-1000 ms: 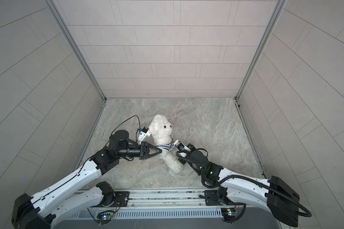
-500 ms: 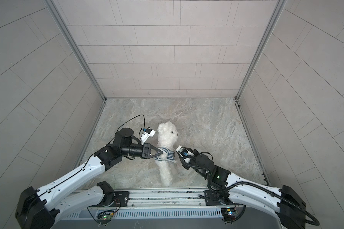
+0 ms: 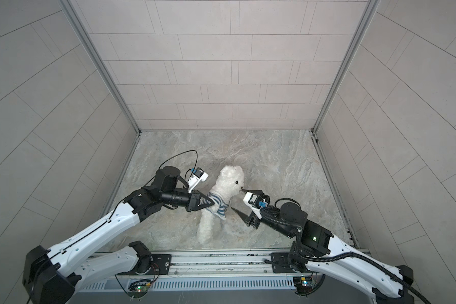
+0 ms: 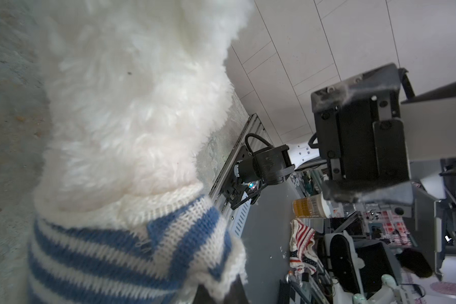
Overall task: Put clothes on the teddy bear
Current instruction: 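Grasp the sweater edge at the bear's chest with the right gripper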
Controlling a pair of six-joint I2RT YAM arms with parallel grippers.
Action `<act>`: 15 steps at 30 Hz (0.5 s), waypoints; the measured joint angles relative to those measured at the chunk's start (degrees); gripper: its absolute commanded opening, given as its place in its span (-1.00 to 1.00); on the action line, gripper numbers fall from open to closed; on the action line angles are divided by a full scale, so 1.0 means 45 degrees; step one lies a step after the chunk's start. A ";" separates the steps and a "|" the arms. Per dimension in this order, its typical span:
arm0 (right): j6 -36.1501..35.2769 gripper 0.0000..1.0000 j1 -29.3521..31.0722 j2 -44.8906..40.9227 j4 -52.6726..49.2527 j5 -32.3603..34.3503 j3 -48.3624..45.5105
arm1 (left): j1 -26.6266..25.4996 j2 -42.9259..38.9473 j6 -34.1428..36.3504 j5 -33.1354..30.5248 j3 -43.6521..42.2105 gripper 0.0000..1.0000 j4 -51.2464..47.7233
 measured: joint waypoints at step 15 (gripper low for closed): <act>-0.2050 -0.42 0.1666 0.4017 0.1239 0.0714 0.0039 | -0.0015 -0.0034 -0.5323 -0.1817 -0.1928 -1.00 0.3696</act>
